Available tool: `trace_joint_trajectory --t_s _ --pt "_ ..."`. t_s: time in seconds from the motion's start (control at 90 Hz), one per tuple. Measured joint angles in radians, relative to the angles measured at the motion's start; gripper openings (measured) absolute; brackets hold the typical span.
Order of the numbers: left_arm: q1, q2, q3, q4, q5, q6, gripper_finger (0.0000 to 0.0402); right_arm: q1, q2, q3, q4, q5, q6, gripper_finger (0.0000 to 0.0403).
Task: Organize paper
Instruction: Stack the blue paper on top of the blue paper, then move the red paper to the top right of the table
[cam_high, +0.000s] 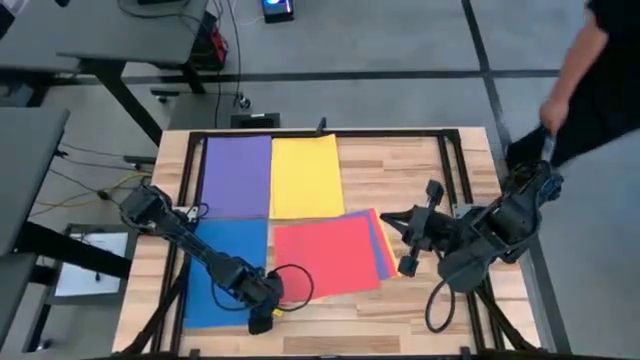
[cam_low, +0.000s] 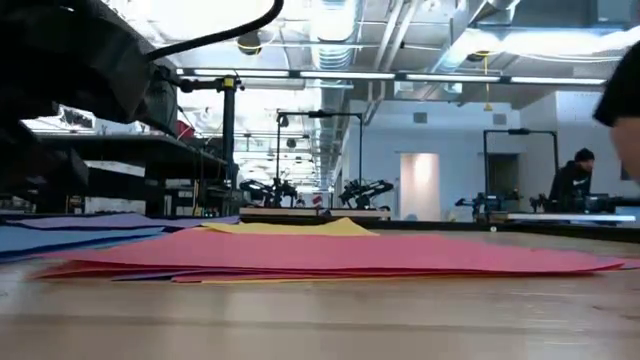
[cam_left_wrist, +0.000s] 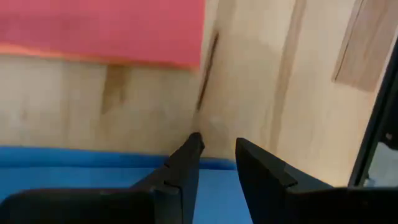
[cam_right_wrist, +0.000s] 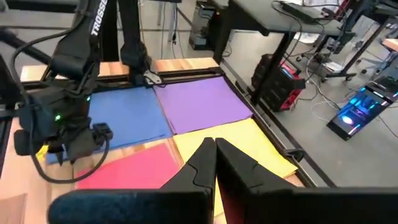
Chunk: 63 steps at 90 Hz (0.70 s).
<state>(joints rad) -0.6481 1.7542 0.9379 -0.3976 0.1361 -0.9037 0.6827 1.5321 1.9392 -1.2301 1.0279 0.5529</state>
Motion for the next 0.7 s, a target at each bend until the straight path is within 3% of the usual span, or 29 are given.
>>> trace_joint_trajectory --t_s 0.7 --pt "0.023 -0.145 -0.007 -0.043 -0.035 -0.028 0.0091 0.013 -0.001 0.000 -0.010 -0.010 0.008 0.0000"
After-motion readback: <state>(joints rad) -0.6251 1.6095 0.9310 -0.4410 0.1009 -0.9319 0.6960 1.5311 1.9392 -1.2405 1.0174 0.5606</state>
